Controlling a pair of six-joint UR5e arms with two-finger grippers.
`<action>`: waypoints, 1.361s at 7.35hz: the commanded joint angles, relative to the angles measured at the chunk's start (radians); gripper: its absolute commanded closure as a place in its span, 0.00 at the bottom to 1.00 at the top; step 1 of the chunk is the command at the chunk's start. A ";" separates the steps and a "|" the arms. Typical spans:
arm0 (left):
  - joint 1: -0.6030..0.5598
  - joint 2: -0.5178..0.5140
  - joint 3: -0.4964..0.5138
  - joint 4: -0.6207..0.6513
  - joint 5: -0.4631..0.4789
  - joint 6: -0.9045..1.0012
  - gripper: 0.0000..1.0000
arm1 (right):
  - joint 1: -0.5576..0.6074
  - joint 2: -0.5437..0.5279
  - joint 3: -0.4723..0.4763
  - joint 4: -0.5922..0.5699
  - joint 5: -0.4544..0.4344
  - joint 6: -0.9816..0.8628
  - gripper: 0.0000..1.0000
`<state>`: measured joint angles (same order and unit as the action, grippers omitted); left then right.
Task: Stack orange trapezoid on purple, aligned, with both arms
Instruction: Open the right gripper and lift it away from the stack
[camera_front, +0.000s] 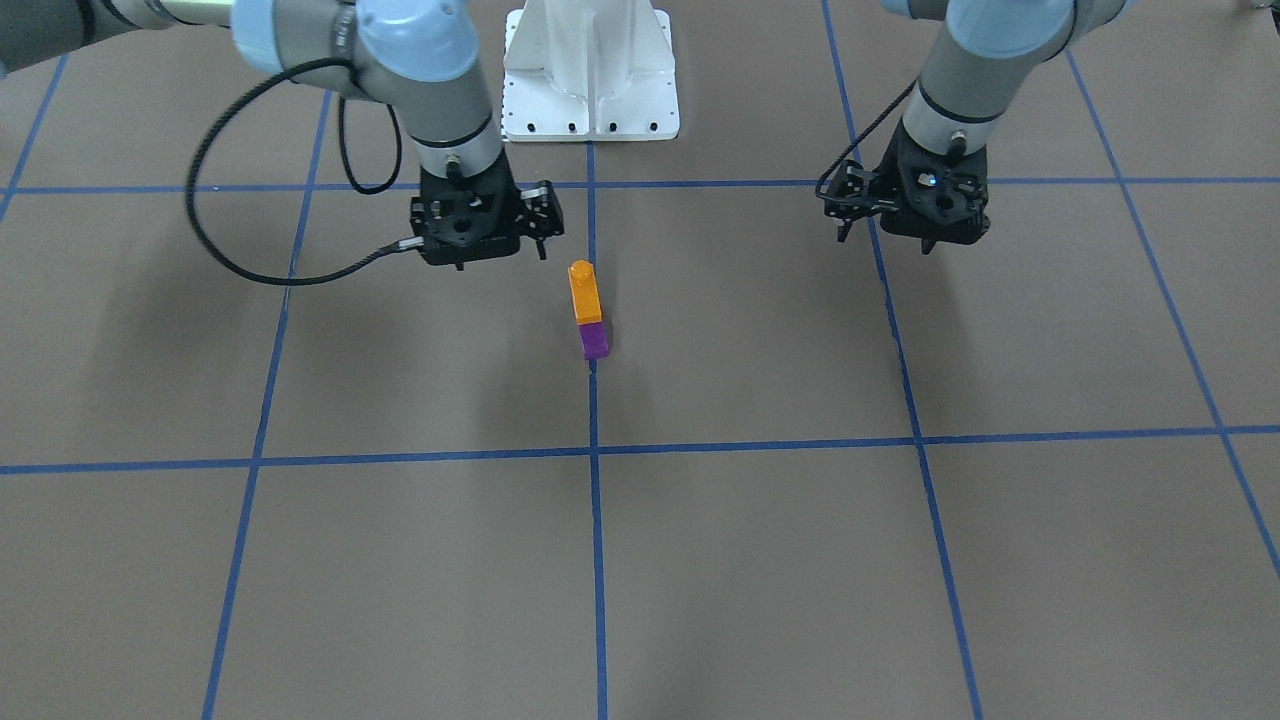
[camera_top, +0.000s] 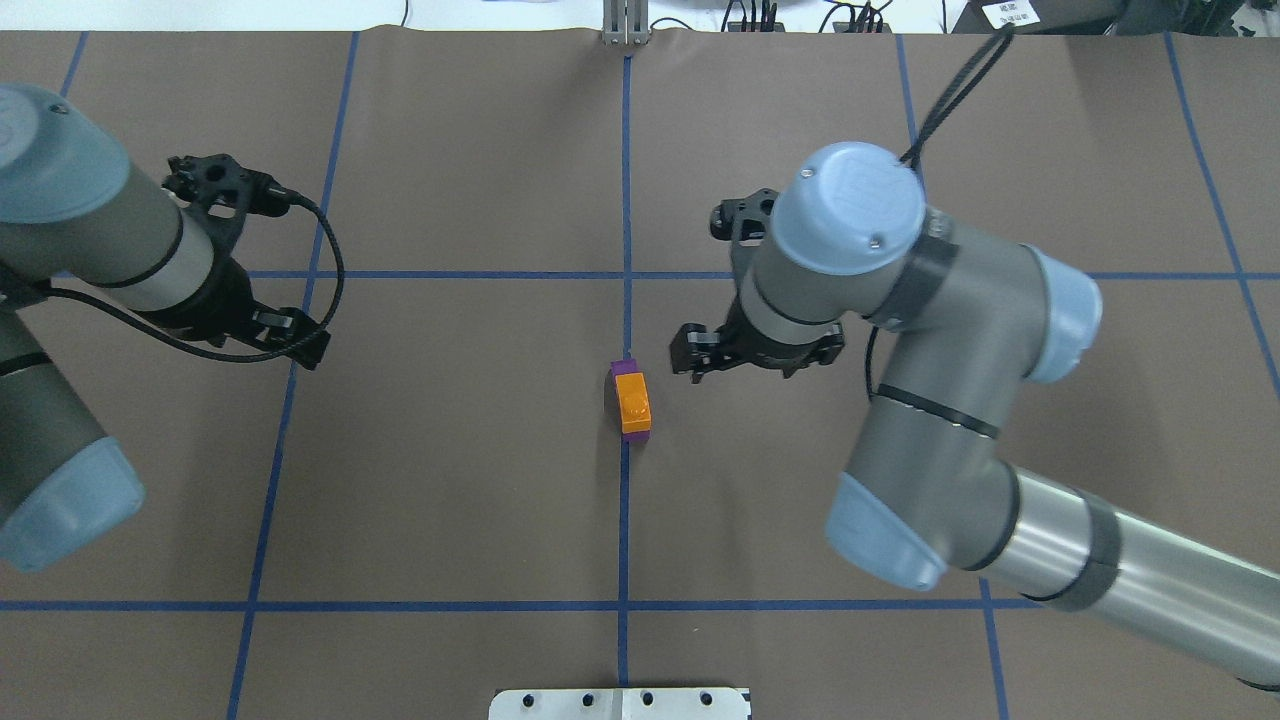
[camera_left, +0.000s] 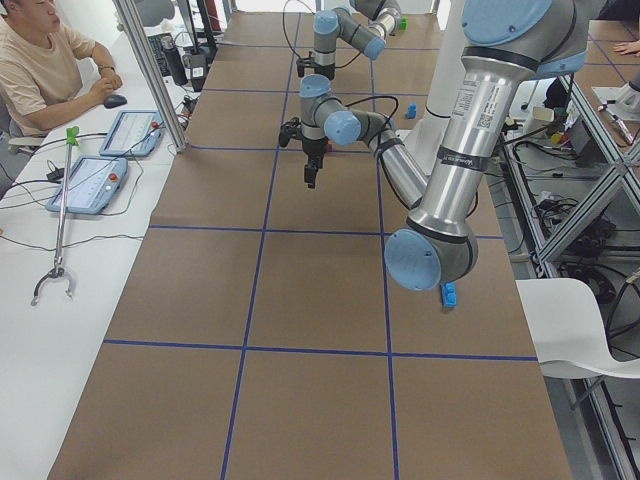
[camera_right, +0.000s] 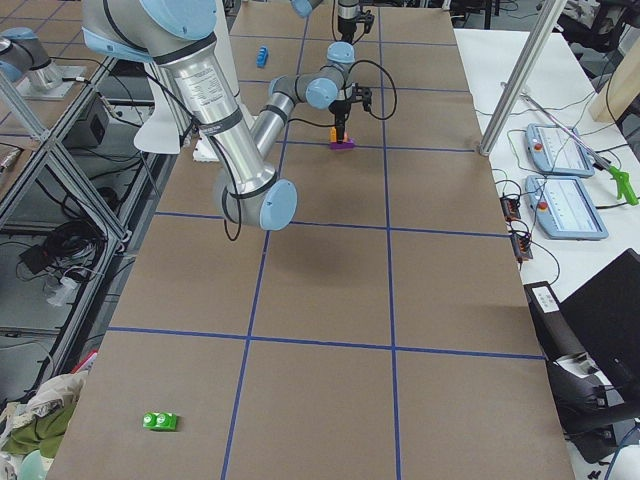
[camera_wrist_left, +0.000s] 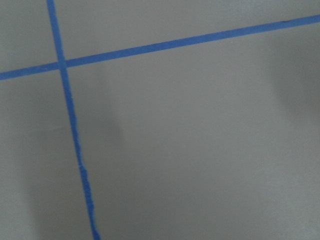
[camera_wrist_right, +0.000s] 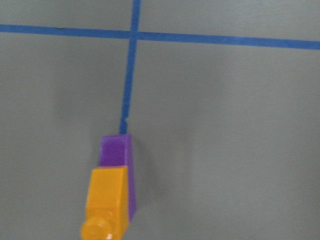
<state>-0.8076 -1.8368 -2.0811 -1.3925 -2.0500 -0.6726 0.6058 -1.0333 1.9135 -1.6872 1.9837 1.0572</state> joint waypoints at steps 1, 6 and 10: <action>-0.169 0.144 -0.016 0.000 -0.060 0.289 0.00 | 0.163 -0.253 0.146 0.000 0.117 -0.196 0.00; -0.690 0.274 0.299 -0.031 -0.295 0.761 0.00 | 0.791 -0.629 0.000 -0.003 0.273 -1.051 0.00; -0.771 0.267 0.340 -0.037 -0.289 0.920 0.00 | 1.045 -0.631 -0.232 -0.002 0.328 -1.327 0.00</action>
<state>-1.5700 -1.5799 -1.7308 -1.4303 -2.3395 0.2676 1.6083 -1.6629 1.7049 -1.6897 2.3093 -0.2223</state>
